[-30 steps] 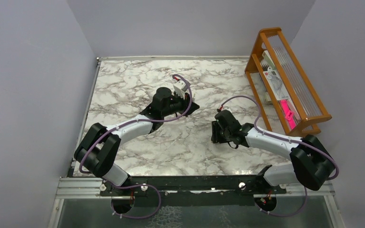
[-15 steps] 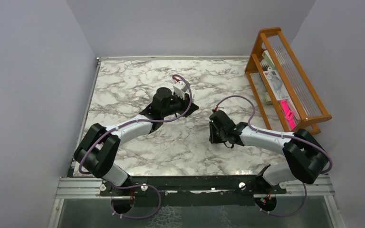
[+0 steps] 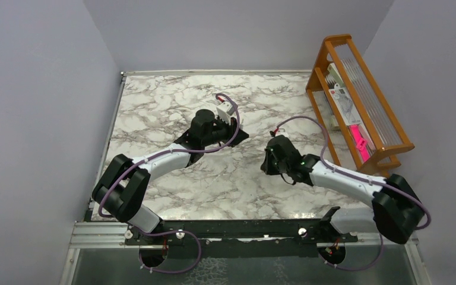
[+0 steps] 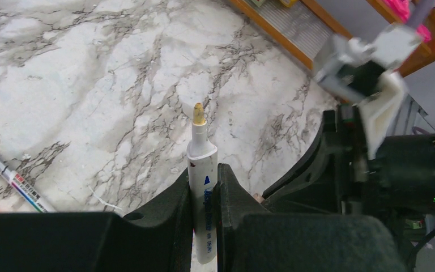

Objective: Insert the pens into the pen caps

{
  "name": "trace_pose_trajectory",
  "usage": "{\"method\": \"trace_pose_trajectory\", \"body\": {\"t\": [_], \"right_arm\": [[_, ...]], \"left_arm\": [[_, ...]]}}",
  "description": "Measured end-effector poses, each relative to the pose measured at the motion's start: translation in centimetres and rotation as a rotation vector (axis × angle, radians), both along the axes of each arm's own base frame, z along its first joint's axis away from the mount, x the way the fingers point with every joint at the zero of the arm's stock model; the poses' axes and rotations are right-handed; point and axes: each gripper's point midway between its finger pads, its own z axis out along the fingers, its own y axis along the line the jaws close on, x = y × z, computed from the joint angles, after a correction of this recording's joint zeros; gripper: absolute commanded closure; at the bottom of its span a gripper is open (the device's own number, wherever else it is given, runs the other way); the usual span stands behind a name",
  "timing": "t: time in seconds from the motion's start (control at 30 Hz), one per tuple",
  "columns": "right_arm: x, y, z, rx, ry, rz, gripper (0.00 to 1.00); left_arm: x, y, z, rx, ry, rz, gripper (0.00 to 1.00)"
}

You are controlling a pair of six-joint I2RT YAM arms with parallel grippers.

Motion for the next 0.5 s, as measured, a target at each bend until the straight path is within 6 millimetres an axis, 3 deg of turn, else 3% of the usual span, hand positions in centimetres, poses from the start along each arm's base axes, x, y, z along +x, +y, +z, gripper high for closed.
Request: {"method": "trace_pose_trajectory", "body": {"t": [0.23, 0.5], "right_arm": [[1.5, 1.0, 9.9, 0.235, -0.27, -0.005, 0.99], [1.5, -0.1, 19.6, 0.46, -0.557, -0.033, 0.99]], "left_arm": [[-2.2, -1.6, 1.2, -0.096, 0.027, -0.14, 1.0], [-7.5, -3.8, 3.1, -0.246, 0.043, -0.387, 1.0]]}}
